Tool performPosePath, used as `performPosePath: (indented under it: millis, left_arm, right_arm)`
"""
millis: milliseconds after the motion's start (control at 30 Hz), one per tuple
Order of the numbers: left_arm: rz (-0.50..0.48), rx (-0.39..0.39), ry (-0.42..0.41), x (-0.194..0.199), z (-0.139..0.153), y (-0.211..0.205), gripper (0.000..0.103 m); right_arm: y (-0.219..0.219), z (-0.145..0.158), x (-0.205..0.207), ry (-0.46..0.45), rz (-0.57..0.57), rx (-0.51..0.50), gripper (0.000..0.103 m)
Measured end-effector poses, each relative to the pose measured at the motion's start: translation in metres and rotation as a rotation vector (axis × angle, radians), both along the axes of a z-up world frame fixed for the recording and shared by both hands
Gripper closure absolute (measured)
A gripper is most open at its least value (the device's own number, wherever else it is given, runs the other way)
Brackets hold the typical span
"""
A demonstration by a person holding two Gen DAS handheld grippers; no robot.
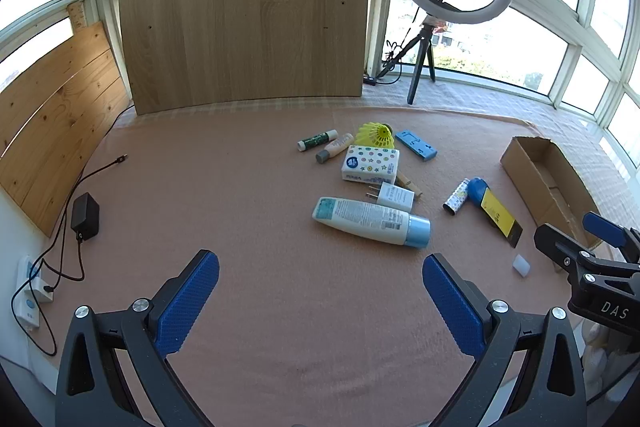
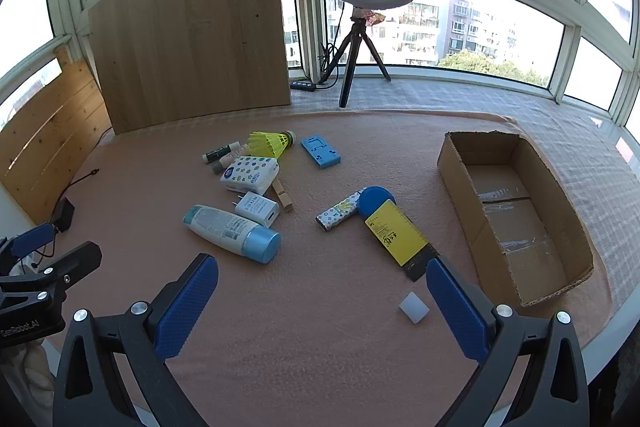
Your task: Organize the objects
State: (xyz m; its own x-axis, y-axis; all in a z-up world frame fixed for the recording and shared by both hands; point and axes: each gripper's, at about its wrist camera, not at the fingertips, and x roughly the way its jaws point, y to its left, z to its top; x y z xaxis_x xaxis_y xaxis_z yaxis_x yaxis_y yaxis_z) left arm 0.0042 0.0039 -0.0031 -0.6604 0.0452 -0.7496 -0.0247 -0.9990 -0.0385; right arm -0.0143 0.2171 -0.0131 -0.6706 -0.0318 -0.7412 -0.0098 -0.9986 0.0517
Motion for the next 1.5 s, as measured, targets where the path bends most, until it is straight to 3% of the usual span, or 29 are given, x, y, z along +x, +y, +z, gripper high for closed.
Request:
performPosePath:
  millis: [1500]
  left_arm:
    - [-0.005, 0.005, -0.005, -0.0001, -0.0052, 0.001, 0.0]
  right_arm:
    - [-0.0018, -0.0086, -0.0074, -0.042, 0.033, -0.014, 0.0]
